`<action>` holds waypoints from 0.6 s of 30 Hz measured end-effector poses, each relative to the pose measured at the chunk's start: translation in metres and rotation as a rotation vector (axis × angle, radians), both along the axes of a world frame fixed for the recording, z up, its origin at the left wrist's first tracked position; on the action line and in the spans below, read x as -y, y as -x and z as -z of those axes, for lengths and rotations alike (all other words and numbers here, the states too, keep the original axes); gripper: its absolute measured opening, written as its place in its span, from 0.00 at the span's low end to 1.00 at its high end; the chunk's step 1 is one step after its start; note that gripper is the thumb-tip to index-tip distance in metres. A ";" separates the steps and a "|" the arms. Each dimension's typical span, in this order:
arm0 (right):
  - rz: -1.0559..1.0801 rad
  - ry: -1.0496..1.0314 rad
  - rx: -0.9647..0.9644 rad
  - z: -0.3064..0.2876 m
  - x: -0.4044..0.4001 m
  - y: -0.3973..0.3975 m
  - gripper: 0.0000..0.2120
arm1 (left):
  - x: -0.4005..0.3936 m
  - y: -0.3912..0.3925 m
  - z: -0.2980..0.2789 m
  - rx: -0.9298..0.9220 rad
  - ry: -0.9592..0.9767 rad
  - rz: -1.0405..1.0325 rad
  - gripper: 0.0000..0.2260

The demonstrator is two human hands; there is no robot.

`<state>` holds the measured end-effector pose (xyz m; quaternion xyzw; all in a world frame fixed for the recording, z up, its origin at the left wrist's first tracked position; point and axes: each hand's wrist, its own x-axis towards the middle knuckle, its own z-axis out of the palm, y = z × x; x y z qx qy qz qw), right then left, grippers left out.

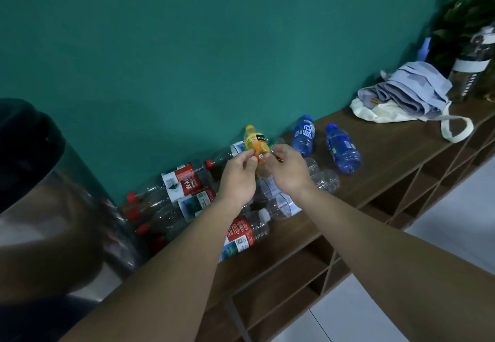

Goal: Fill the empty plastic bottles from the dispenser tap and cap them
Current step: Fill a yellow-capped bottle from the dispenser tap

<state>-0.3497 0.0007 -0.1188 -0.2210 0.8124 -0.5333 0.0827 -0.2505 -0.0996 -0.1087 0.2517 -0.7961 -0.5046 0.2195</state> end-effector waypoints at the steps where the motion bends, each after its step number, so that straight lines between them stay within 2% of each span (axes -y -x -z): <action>1: 0.006 0.004 0.001 -0.001 -0.001 -0.001 0.21 | 0.001 0.000 0.002 -0.007 -0.009 -0.008 0.19; 4: 0.008 0.071 0.034 -0.005 -0.007 -0.008 0.20 | 0.002 -0.001 0.000 -0.066 -0.104 -0.048 0.18; 7: 0.005 0.188 0.081 -0.014 -0.017 -0.028 0.24 | 0.002 -0.010 -0.002 -0.133 -0.197 -0.118 0.25; 11: -0.054 0.344 0.130 -0.027 -0.027 -0.077 0.21 | -0.013 -0.038 -0.026 -0.191 -0.288 -0.107 0.19; 15: -0.153 0.417 0.070 -0.046 -0.037 -0.125 0.23 | -0.033 -0.078 -0.052 -0.270 -0.364 -0.072 0.21; 18: -0.213 0.458 0.043 -0.063 -0.051 -0.150 0.14 | -0.045 -0.122 -0.070 -0.319 -0.420 -0.046 0.22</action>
